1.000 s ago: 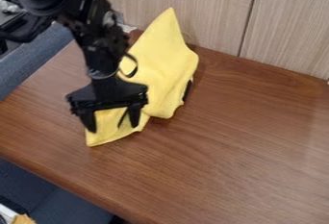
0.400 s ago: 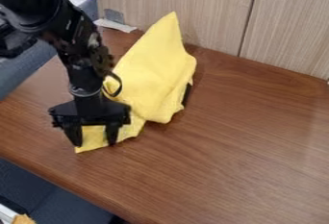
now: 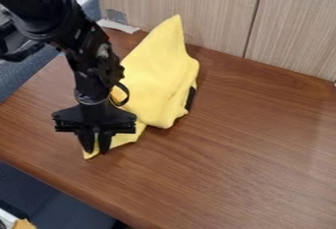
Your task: Fold the cloth from bottom right to top left
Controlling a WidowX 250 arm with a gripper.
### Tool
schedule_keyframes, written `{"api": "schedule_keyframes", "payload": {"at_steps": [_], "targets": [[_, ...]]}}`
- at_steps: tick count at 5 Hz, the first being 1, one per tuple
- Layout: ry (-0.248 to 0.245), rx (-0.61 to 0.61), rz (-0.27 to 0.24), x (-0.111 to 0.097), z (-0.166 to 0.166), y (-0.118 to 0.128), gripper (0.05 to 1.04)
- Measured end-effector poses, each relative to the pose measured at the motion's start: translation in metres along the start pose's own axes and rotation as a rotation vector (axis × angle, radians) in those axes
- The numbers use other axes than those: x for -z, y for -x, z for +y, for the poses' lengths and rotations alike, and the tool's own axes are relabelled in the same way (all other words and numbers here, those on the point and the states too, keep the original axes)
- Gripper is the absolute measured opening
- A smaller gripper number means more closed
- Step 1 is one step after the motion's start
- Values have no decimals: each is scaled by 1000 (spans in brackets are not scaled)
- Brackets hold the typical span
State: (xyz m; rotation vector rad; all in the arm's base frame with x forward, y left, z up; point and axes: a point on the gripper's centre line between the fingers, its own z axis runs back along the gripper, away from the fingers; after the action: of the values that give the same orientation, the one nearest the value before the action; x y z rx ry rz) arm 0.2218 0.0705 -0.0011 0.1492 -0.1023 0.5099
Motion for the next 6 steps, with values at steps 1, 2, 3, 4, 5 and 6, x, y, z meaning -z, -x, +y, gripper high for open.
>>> {"api": "schedule_keyframes", "payload": {"at_steps": [1,2,3,4,5,6], "targets": [[19,28,1,-4,-4,0,73],[104,61,35,-9,-13,-4,60],[153,149,36,-26,-29,-20,59],[160,194,10,-45,-42,-40,59],[212,175,-46,-68,-56,-72,58],[263,146,-81,-82,-72,-105,58]]}}
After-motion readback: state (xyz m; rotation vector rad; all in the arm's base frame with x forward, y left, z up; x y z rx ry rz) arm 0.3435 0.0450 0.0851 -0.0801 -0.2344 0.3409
